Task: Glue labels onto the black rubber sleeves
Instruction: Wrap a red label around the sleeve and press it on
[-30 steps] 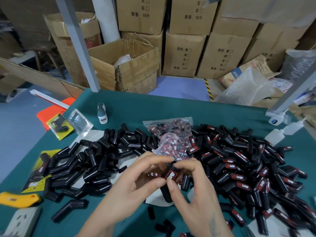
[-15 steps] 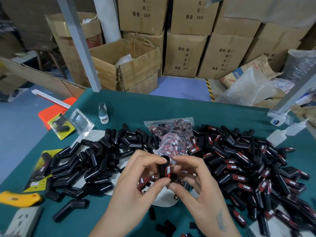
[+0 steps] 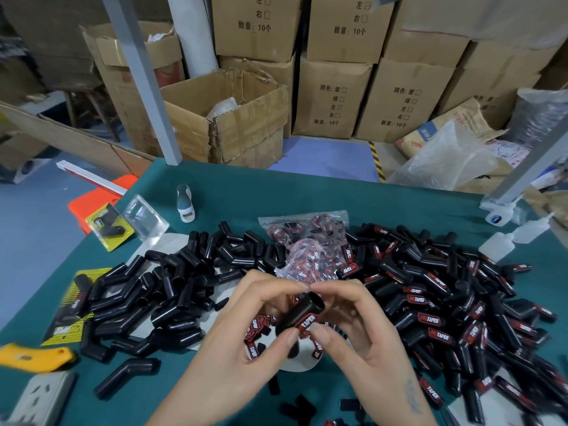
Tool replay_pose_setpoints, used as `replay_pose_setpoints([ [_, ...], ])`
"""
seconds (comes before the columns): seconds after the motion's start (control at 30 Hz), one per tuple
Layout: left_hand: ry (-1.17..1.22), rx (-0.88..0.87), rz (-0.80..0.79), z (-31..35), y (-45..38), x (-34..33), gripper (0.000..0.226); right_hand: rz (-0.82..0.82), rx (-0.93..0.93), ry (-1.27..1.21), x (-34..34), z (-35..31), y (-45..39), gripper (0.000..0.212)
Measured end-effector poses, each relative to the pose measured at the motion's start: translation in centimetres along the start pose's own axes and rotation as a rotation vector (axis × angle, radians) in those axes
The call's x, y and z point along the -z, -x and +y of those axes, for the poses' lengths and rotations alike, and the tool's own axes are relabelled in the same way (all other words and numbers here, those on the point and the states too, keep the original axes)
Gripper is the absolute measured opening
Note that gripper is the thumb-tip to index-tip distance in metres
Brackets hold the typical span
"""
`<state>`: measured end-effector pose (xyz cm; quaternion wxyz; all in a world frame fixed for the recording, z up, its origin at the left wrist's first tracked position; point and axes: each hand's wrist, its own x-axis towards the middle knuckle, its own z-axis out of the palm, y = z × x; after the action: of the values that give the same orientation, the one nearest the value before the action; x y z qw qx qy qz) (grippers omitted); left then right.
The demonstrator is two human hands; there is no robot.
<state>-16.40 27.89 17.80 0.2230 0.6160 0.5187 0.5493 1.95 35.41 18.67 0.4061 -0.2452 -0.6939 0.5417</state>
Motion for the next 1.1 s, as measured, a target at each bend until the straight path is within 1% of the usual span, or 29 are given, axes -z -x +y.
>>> replay_pose_setpoints([
  [0.07, 0.06, 0.013, -0.011, -0.2, 0.0, 0.0, 0.045, 0.025, -0.011, -0.019, -0.1, 0.0, 0.0, 0.029],
  [0.17, 0.163, 0.02, 0.024, -0.2, -0.1, -0.4, 0.039, 0.095, -0.025, -0.066, -0.2, 0.0, 0.1, 0.029],
  [0.27, 0.217, 0.016, 0.072, -0.2, -0.5, -0.9, 0.032, 0.11, -0.016, -0.061, -0.3, 0.1, -0.1, 0.017],
  [0.3, 0.25, 0.026, 0.08, -0.2, -0.7, -1.0, 0.029, 0.109, 0.004, -0.042, -0.4, 0.1, -0.2, 0.015],
  [0.4, 0.36, 0.096, 0.111, -0.1, -1.0, -1.1, 0.019, 0.141, 0.03, -0.022, -1.0, 0.1, -0.5, 0.021],
  [0.5, 0.412, 0.143, 0.164, -0.4, -1.0, -1.1, 0.018, 0.157, 0.025, -0.024, -1.2, 0.3, -0.6, 0.022],
  [0.57, 0.432, 0.14, 0.164, -0.4, -1.0, -1.1, 0.019, 0.157, 0.023, -0.014, -1.1, 0.4, -0.7, 0.022],
  [0.67, 0.401, 0.101, 0.161, -0.2, -0.9, -0.9, 0.018, 0.147, 0.013, -0.03, -1.1, 0.3, -0.8, 0.019],
  [0.77, 0.309, 0.057, 0.166, 0.3, -0.9, -0.7, 0.016, 0.142, 0.002, -0.065, -1.4, 0.2, -0.7, 0.016],
  [0.9, 0.174, -0.023, 0.147, 0.5, -1.0, -0.7, 0.016, 0.155, -0.033, -0.075, -1.3, 0.3, -0.6, 0.023],
  [1.0, 0.158, -0.009, 0.143, 0.6, -1.0, -0.8, 0.016, 0.143, -0.039, -0.063, -1.2, 0.2, -0.3, 0.029],
  [1.1, 0.131, -0.03, 0.125, 0.6, -0.9, -0.7, 0.014, 0.13, -0.054, -0.051, -1.2, -0.3, -0.3, 0.029],
])
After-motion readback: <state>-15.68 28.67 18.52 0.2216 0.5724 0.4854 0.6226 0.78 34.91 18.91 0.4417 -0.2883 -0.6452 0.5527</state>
